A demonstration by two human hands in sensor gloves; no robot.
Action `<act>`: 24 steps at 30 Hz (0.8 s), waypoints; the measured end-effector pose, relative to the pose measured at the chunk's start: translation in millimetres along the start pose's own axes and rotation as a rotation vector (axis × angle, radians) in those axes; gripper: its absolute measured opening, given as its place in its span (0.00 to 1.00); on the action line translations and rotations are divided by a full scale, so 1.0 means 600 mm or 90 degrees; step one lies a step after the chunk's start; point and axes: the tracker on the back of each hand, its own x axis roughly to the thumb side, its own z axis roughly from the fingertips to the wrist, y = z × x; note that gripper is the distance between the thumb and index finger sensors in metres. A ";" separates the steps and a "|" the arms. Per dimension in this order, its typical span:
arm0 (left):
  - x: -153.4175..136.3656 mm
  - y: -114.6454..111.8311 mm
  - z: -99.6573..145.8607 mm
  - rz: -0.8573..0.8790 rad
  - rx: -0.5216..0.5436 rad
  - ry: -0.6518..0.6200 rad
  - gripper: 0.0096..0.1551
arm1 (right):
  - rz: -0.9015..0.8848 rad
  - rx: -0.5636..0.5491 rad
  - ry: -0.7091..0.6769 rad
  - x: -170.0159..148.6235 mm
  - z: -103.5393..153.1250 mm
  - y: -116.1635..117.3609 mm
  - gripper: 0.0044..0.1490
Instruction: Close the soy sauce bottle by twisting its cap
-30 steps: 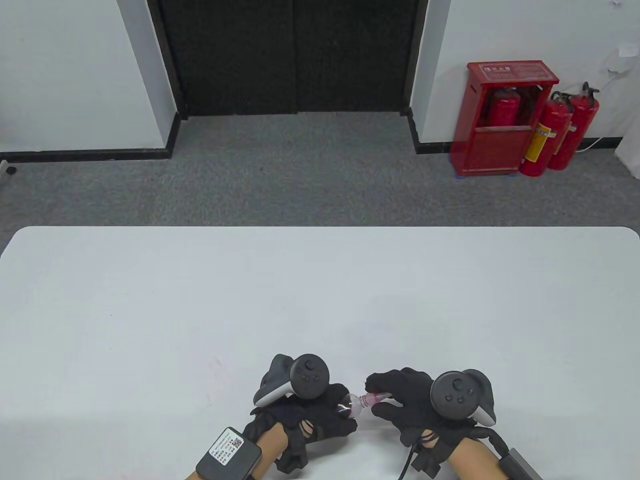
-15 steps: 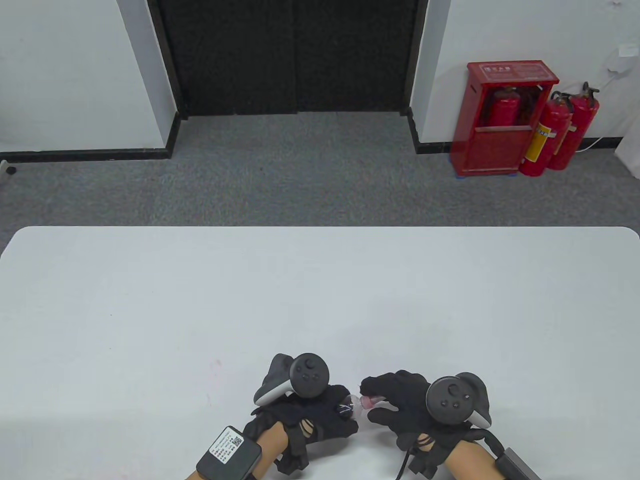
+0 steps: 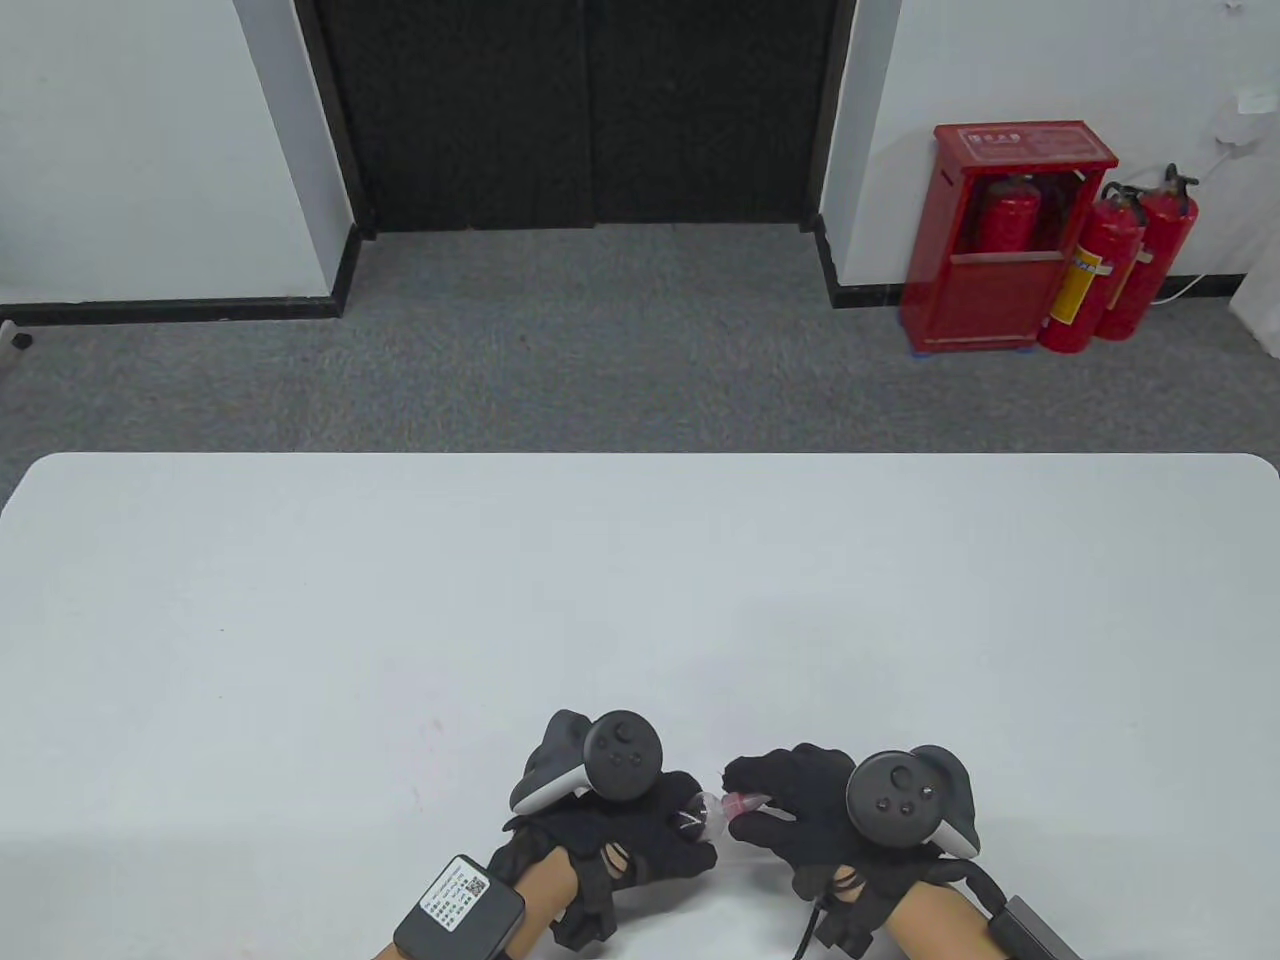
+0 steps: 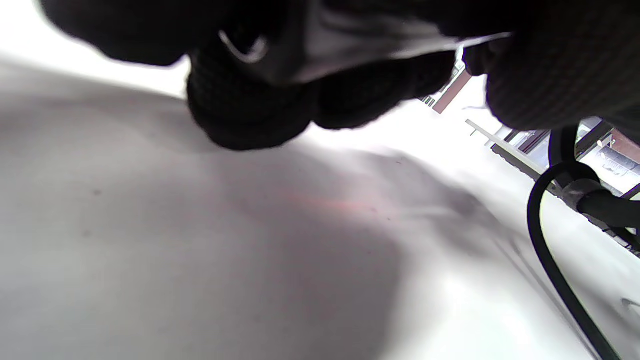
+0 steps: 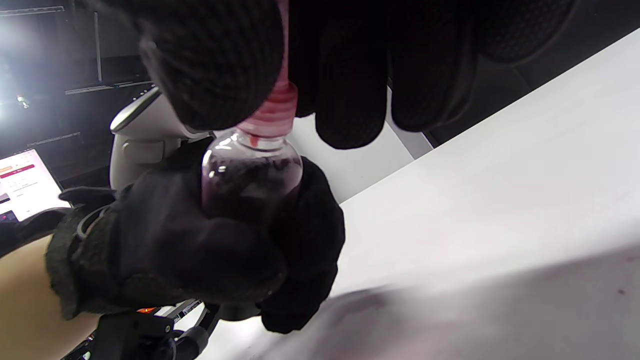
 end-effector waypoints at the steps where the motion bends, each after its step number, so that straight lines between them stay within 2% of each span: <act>1: 0.000 0.000 0.000 -0.002 0.004 0.000 0.28 | -0.001 -0.001 0.003 0.000 0.000 0.000 0.37; 12: 0.011 -0.004 0.001 -0.026 0.009 -0.007 0.28 | -0.011 -0.003 0.046 -0.006 0.000 -0.004 0.36; 24: 0.013 -0.005 0.001 -0.031 0.007 -0.003 0.28 | 0.066 -0.045 0.098 0.013 -0.001 -0.004 0.40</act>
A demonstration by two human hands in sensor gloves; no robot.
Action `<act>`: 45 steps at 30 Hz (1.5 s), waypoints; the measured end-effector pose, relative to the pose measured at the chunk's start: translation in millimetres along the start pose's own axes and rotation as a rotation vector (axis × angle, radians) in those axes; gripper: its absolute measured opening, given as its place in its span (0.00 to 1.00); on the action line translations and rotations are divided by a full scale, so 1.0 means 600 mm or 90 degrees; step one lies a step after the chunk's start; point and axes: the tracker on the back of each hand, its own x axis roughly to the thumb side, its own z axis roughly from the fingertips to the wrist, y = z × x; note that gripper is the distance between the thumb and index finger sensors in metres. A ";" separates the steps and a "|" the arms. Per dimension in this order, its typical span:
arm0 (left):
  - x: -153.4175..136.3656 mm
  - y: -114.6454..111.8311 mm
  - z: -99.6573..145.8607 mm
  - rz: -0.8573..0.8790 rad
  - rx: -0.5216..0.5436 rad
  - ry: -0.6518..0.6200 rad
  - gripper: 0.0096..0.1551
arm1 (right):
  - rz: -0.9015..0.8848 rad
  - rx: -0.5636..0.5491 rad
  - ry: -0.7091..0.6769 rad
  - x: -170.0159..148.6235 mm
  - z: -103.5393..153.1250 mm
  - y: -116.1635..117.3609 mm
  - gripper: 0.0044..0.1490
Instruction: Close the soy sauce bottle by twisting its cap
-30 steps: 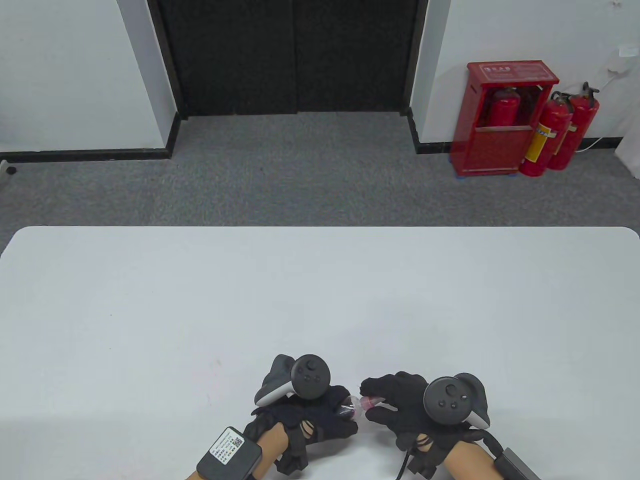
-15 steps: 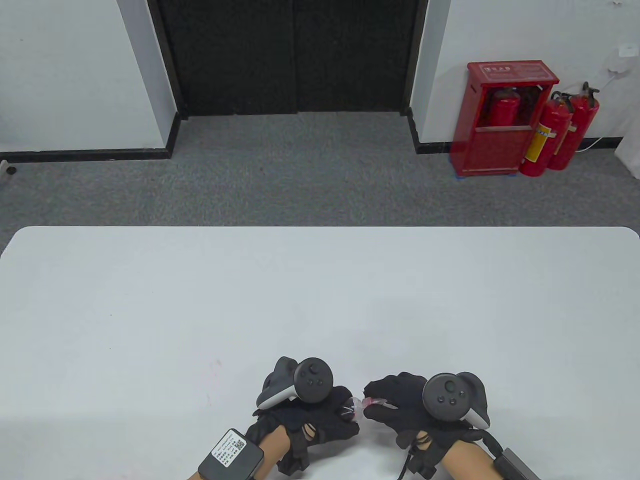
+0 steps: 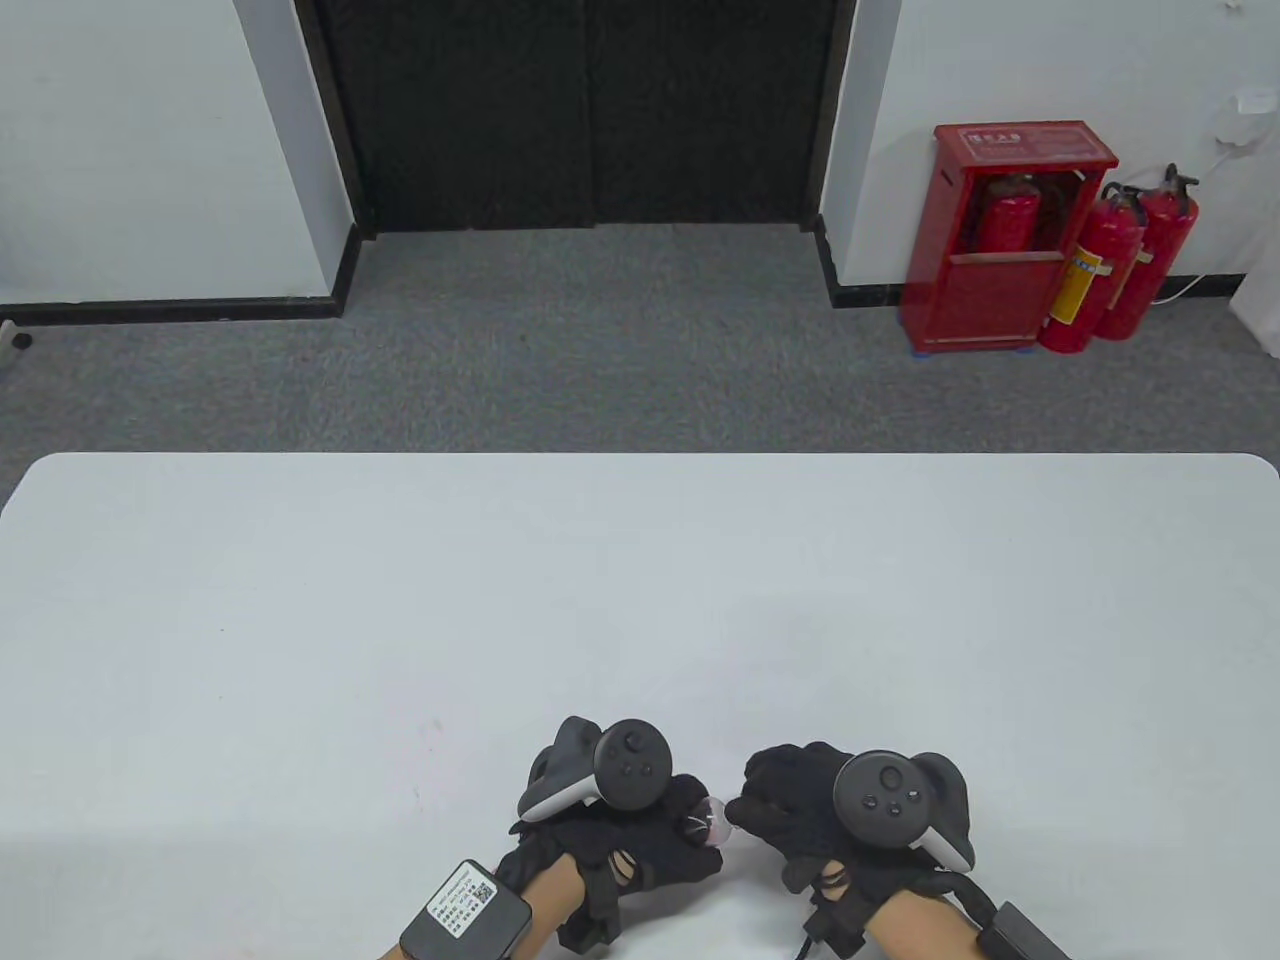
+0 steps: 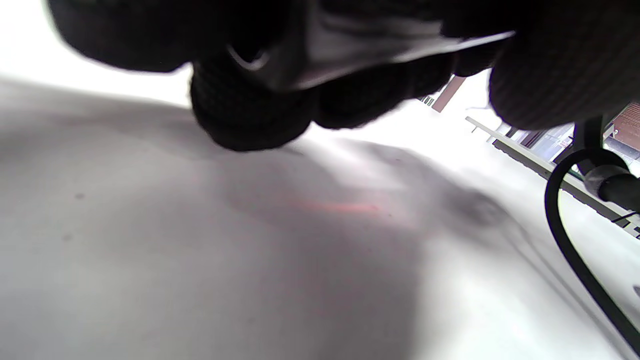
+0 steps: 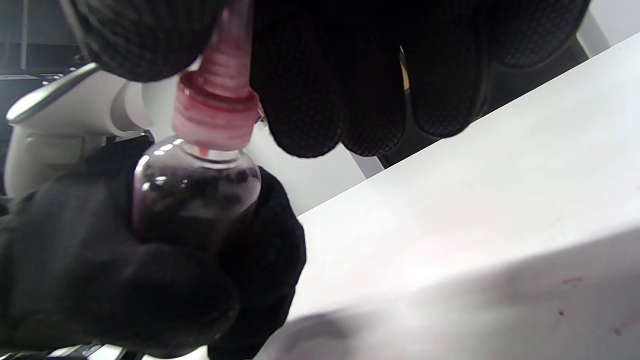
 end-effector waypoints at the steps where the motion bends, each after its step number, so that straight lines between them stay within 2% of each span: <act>1: 0.000 0.000 0.000 0.002 0.000 0.000 0.28 | 0.004 0.001 0.007 0.000 0.000 0.000 0.42; 7: -0.002 0.000 0.000 0.006 -0.002 0.007 0.28 | -0.021 -0.003 0.000 -0.005 0.002 -0.004 0.46; 9: -0.005 0.000 -0.001 0.013 -0.003 0.012 0.29 | -0.052 0.005 -0.029 -0.006 0.002 -0.006 0.48; 12: -0.011 0.001 -0.001 0.018 -0.003 0.016 0.29 | -0.109 0.082 -0.131 -0.007 -0.001 -0.008 0.47; 14: -0.013 0.002 -0.001 0.025 -0.005 0.018 0.29 | -0.090 0.116 -0.133 -0.008 0.001 -0.009 0.47; 16: -0.015 0.003 -0.001 0.028 -0.004 0.021 0.29 | -0.067 0.094 -0.132 -0.008 0.002 -0.010 0.46; 24: -0.016 0.002 -0.002 0.039 -0.013 0.014 0.29 | -0.032 0.114 -0.135 -0.008 -0.002 0.004 0.40; 27: -0.016 0.003 -0.001 0.036 -0.011 0.014 0.29 | -0.039 0.089 -0.154 -0.008 -0.001 0.005 0.36; 45: -0.006 0.003 0.000 0.020 -0.012 0.007 0.29 | -0.054 0.088 -0.128 -0.008 -0.002 -0.001 0.36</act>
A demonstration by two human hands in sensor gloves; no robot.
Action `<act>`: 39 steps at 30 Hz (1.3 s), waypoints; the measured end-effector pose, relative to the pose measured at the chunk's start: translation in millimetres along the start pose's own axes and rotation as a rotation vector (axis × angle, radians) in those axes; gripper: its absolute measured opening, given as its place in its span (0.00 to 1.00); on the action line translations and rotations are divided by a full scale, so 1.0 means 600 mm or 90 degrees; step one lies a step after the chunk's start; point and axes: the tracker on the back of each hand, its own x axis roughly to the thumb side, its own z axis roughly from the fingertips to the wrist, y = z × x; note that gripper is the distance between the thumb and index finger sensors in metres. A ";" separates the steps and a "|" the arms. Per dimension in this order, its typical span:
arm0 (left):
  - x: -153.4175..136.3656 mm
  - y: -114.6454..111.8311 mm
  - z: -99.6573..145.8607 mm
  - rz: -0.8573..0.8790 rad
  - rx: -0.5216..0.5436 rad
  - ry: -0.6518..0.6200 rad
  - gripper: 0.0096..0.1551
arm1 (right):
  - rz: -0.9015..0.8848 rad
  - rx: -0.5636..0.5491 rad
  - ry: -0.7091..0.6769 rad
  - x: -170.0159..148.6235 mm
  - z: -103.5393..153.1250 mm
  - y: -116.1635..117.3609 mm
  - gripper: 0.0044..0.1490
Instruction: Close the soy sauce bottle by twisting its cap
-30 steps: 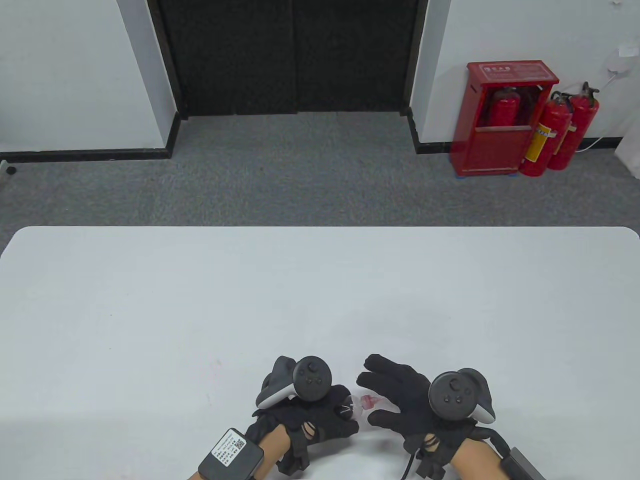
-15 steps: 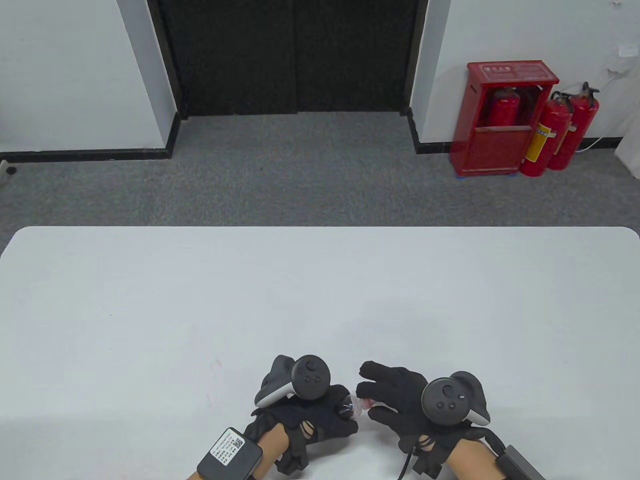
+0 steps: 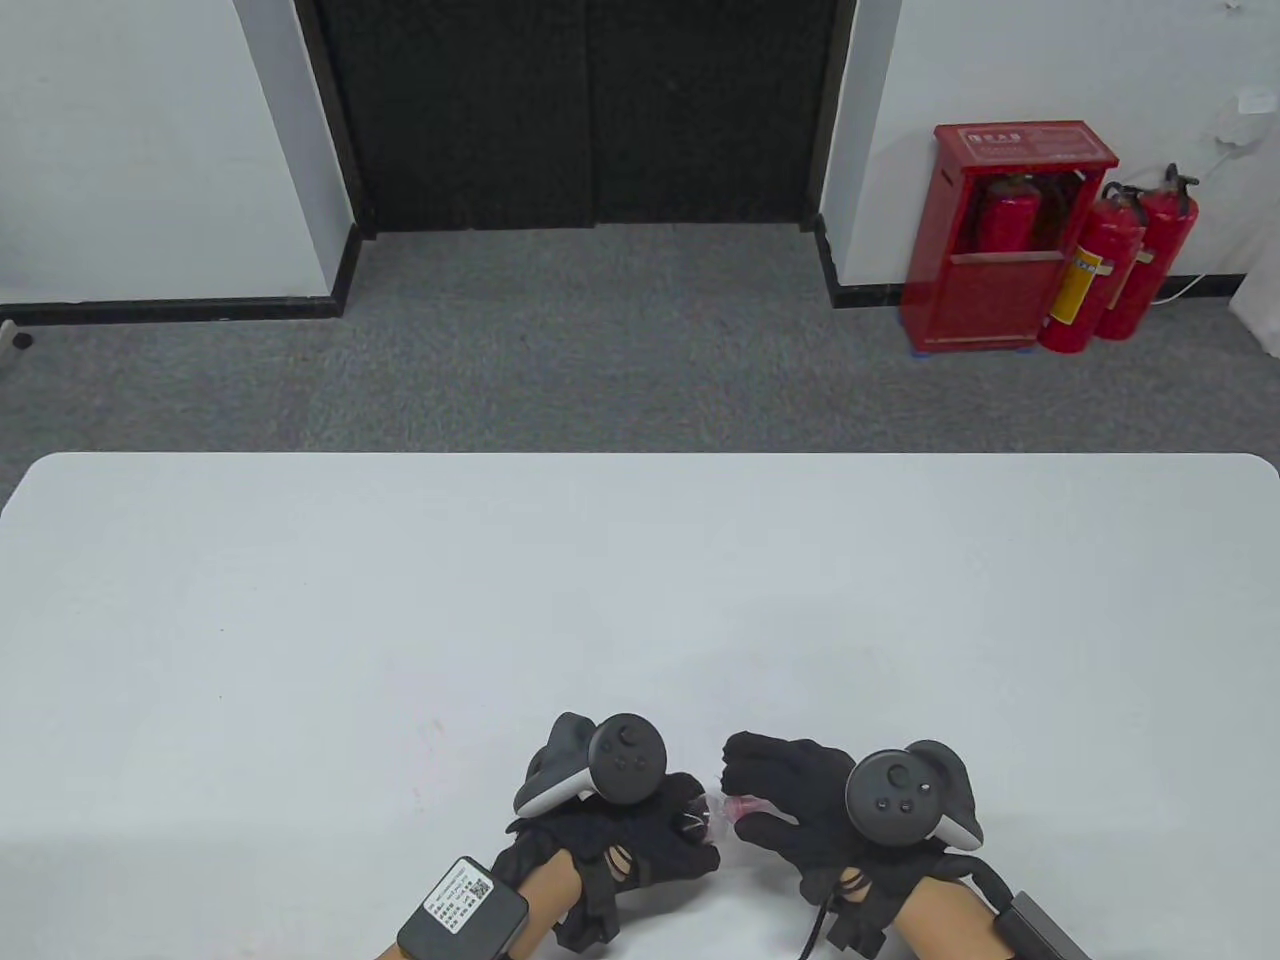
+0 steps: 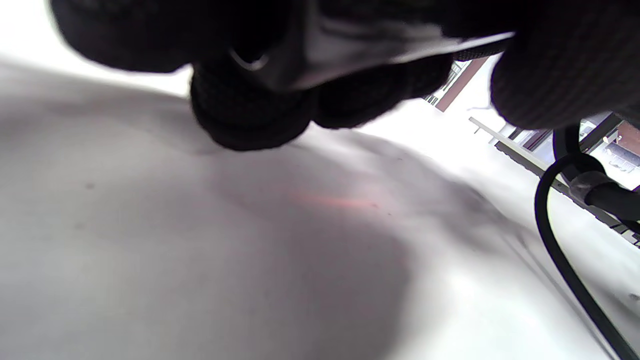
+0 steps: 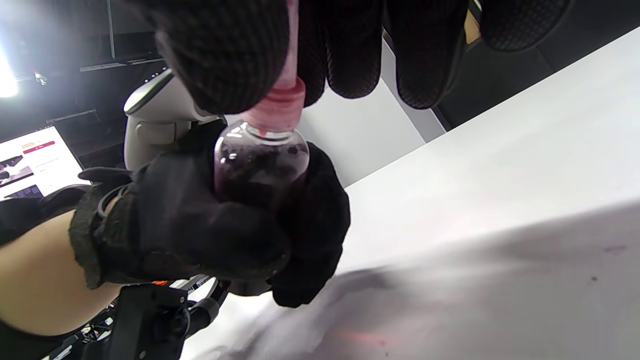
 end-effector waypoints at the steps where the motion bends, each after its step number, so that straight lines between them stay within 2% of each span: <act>1: 0.001 0.001 0.001 0.000 0.003 0.000 0.29 | -0.002 -0.001 0.001 0.000 0.000 -0.001 0.36; 25: 0.005 0.002 0.001 -0.015 0.006 -0.003 0.29 | -0.013 -0.044 0.060 -0.003 0.000 -0.003 0.38; 29: 0.002 0.001 0.000 -0.012 0.005 0.000 0.29 | -0.022 -0.042 0.025 0.001 0.002 -0.009 0.45; 32: 0.001 0.001 0.000 -0.003 0.004 0.000 0.29 | -0.028 0.017 -0.027 0.007 0.002 -0.008 0.44; 36: 0.000 0.003 0.000 0.004 0.004 0.002 0.29 | 0.014 -0.012 -0.045 0.017 0.003 -0.010 0.44; 39: 0.000 0.004 0.000 0.013 0.005 0.000 0.29 | 0.037 0.010 -0.044 0.019 0.001 -0.009 0.43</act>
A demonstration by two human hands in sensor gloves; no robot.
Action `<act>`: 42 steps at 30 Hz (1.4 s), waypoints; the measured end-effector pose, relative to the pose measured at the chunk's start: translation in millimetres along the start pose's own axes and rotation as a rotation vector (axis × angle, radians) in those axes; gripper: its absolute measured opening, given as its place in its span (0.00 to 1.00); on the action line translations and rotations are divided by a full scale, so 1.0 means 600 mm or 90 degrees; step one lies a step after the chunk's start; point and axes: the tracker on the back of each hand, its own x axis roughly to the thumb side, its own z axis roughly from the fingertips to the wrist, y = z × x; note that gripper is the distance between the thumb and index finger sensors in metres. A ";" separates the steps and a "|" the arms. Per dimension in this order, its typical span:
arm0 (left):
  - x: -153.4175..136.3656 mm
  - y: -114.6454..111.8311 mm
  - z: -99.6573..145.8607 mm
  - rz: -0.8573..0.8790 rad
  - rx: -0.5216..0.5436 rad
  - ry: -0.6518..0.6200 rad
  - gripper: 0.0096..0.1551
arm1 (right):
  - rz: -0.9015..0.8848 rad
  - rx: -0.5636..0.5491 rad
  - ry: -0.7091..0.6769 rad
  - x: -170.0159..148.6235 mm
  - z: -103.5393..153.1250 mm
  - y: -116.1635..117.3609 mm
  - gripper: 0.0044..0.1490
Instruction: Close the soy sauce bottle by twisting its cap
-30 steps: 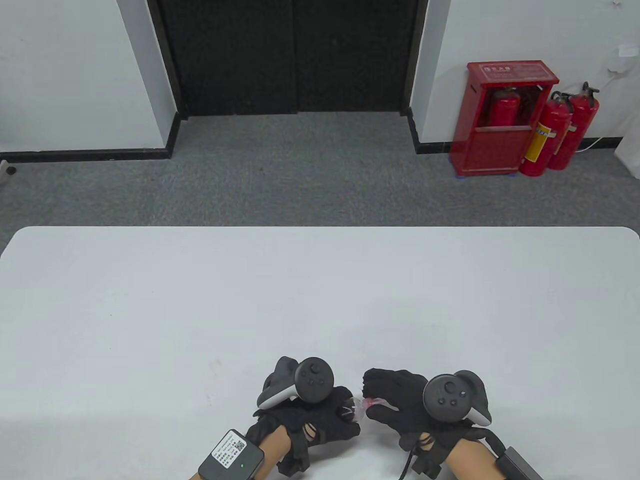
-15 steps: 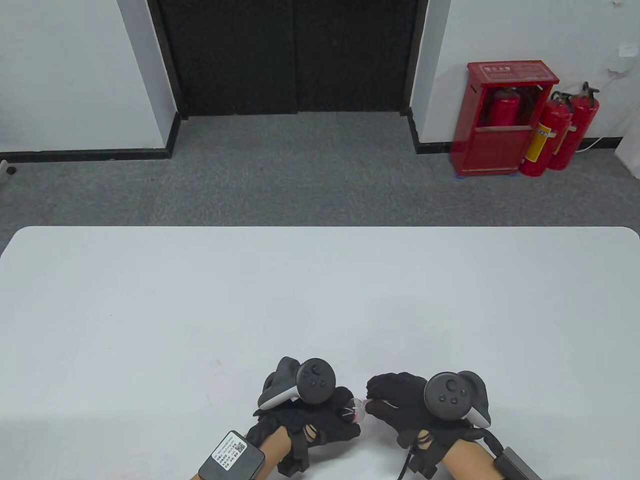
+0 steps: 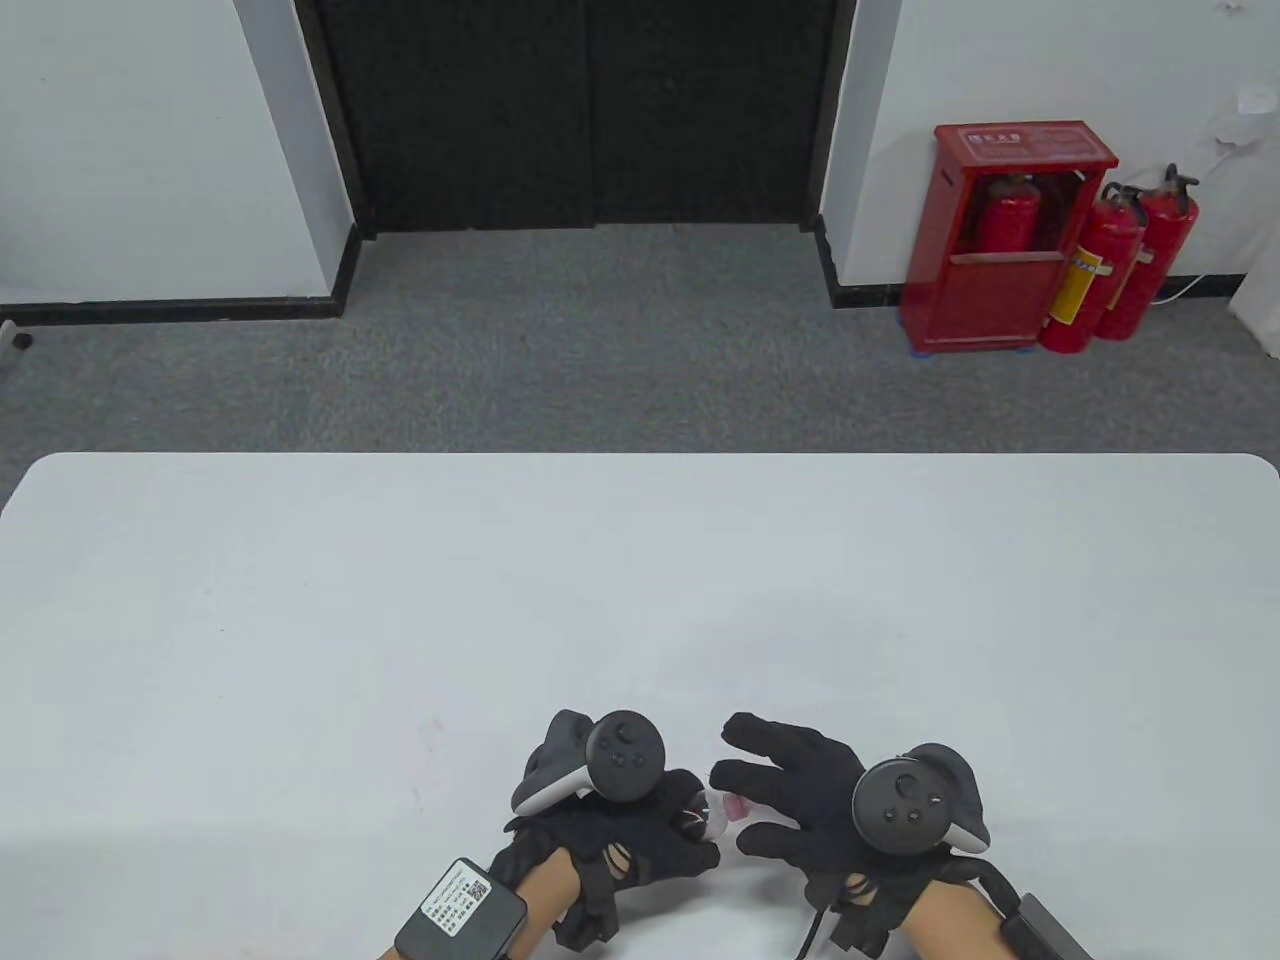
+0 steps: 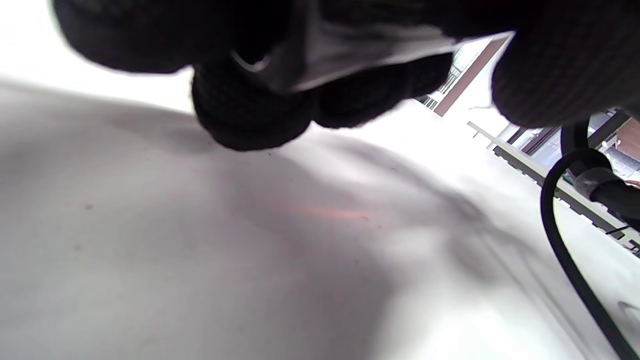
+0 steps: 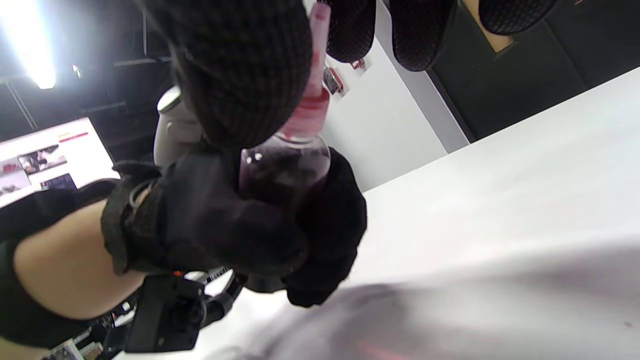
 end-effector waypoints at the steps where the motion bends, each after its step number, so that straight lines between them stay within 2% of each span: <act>1: 0.000 0.000 0.000 0.006 -0.001 -0.002 0.29 | 0.010 0.006 0.004 0.000 0.000 0.000 0.42; 6: 0.001 0.001 0.000 0.000 -0.002 -0.002 0.29 | 0.010 -0.002 0.013 -0.002 0.000 0.000 0.37; 18: 0.000 0.000 -0.001 -0.025 -0.006 0.003 0.29 | -0.001 0.017 0.047 -0.016 -0.003 0.010 0.37; 30: 0.002 0.002 0.000 -0.030 -0.007 0.002 0.30 | -0.017 0.007 0.088 -0.021 -0.003 0.007 0.38; 32: -0.001 0.002 -0.001 -0.021 -0.005 0.004 0.30 | -0.029 -0.001 0.079 -0.022 -0.001 0.003 0.42; 35: -0.005 0.003 -0.002 -0.002 -0.014 0.004 0.30 | -0.060 0.020 0.033 -0.021 0.002 0.002 0.41; 38: -0.003 0.006 -0.001 0.040 -0.019 0.000 0.30 | -0.051 0.013 0.009 -0.014 0.005 0.001 0.43; 42: -0.004 0.007 -0.001 0.044 -0.020 -0.002 0.30 | -0.030 -0.003 -0.005 -0.005 0.003 -0.005 0.43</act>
